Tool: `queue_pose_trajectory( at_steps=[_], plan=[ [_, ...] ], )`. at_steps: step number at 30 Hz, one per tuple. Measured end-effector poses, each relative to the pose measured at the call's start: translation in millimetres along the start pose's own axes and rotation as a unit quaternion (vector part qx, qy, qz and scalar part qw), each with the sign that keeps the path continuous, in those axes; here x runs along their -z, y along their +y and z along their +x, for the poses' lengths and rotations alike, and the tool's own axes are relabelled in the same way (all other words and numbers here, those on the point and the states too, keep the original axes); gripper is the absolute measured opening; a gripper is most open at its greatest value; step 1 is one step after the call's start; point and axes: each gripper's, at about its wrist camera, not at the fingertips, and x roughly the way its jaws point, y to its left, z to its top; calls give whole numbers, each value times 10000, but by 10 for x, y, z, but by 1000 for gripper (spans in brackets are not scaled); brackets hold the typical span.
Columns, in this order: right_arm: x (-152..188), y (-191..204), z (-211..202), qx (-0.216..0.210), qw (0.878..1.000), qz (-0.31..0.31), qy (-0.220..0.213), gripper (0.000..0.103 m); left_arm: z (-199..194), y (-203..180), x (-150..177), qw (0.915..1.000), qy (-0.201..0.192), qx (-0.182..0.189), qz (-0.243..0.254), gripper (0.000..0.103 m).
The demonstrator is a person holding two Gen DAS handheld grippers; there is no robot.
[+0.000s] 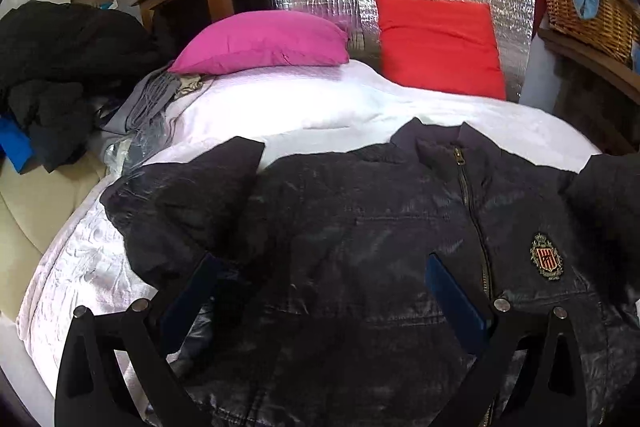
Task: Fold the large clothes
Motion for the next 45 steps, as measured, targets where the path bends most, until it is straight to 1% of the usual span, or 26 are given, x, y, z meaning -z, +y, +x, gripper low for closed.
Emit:
queue_pose_trajectory(
  at_steps=[3,5,7,8,10,12,14,17,21,23,26,30,33,35,36,38,40,41,42,43,44,45],
  plan=[
    [192,334,-381,-265,9986,-355,-282,25,-36,78,-10,9999,29,133,-81,103],
    [354,533,-558,-491,9966,-559,-364,25,-45,135,-14,9995,81,237,-192,103],
    [560,711,-689,-699,9942,-741,-358,25,-63,179,-13,9992,74,285,-270,103],
    [626,788,-683,-771,9933,-797,-320,25,-78,211,-10,9992,39,270,-294,103],
    [853,1021,-647,-990,9895,-1043,-106,25,-114,274,-12,9995,-72,152,-276,103],
    [1054,1198,-612,-1052,9852,-1350,-5,25,-111,329,-17,9995,-99,129,-268,103],
    [1312,1387,-569,-1099,9794,-1686,143,25,-58,381,-14,9995,4,139,-277,103],
    [1641,1618,-331,-1283,9699,-1988,581,25,21,472,-14,9990,154,145,-388,103],
    [2095,1767,-62,-1327,9569,-2339,1099,25,73,674,-62,9975,210,27,-668,103],
    [2252,1818,72,-1388,9504,-2440,1343,25,76,788,-84,9960,209,-4,-873,103],
    [2452,1832,191,-1430,9427,-2557,1600,25,61,886,-99,9945,178,-30,-1028,103],
    [2666,1781,262,-1493,9340,-2652,1870,25,48,915,-101,9943,147,-57,-1056,103],
    [2824,1734,287,-1524,9274,-2701,2091,25,29,903,-94,9942,136,-10,-1066,103],
    [2883,1716,287,-1546,9237,-2727,2202,25,23,892,-105,9941,129,8,-1073,103],
    [2909,1725,295,-1559,9221,-2742,2241,28,16,882,-103,9942,122,15,-1072,103],
    [2927,1724,306,-1569,9213,-2699,2319,28,9,847,-96,9944,129,93,-1046,103],
    [2926,1718,328,-1550,9212,-2623,2421,33,6,807,-86,9946,146,182,-1007,103],
    [2925,1707,352,-1571,9199,-2548,2532,39,3,786,-83,9948,145,225,-985,103],
    [2922,1691,370,-1583,9188,-2468,2642,59,-6,751,-79,9950,143,319,-937,103],
    [2916,1684,376,-1631,9173,-2388,2735,70,-15,721,-78,9951,140,397,-896,103],
    [2912,1681,360,-1714,9166,-2339,2752,76,-23,712,-79,9951,133,442,-872,103],
    [2895,1685,319,-1817,9155,-2353,2710,76,-41,686,-81,9951,110,519,-837,103]
  ],
)
